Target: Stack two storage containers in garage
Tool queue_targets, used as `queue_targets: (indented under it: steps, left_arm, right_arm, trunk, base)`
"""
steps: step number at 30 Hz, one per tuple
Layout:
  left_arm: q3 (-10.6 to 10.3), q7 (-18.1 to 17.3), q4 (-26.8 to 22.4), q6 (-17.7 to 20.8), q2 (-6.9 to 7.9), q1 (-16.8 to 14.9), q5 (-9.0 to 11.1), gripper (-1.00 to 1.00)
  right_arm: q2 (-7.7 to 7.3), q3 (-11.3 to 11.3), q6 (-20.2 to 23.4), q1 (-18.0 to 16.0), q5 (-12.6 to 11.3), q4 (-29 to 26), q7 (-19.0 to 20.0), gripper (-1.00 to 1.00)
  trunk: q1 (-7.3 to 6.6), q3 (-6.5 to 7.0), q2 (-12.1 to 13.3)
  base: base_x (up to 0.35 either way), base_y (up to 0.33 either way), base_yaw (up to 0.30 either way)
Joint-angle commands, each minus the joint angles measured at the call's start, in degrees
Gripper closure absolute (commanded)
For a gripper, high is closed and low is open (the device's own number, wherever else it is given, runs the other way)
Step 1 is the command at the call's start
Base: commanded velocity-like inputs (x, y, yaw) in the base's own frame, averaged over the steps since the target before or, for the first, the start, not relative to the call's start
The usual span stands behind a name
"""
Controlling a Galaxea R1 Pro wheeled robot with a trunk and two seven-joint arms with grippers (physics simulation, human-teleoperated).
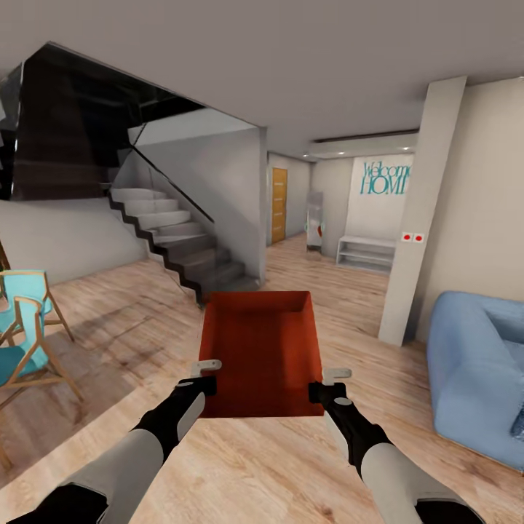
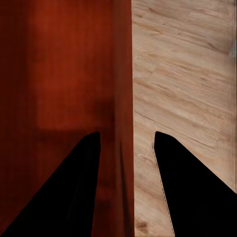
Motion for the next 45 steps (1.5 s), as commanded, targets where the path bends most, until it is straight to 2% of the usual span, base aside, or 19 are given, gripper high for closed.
queue_targets:
  steps: [1, 16, 45]
  left_arm:
    - [0.31, 0.82, -0.31, 0.41, 0.08, 0.01, -1.09, 1.00]
    - [0.31, 0.82, -0.31, 0.41, 0.08, 0.00, -1.09, 1.00]
    - [0.27, 0.82, -0.22, 0.44, 0.08, 0.02, -1.09, 1.00]
  right_arm:
    - [0.06, -1.64, 0.24, -0.02, 0.70, 0.00, -0.24, 1.00]
    - [0.06, -1.64, 0.24, -0.02, 0.70, 0.00, -0.24, 1.00]
    - [0.04, -1.64, 0.27, -0.02, 0.70, -0.05, -0.24, 1.00]
  trunk:
    - [0.05, -0.02, -0.04]
    - [0.05, -0.02, -0.04]
    - [0.05, -0.02, -0.04]
  base:
    - [0.323, 0.073, -0.277]
    - [0.323, 0.073, -0.267]
    - [0.323, 0.037, -0.007]
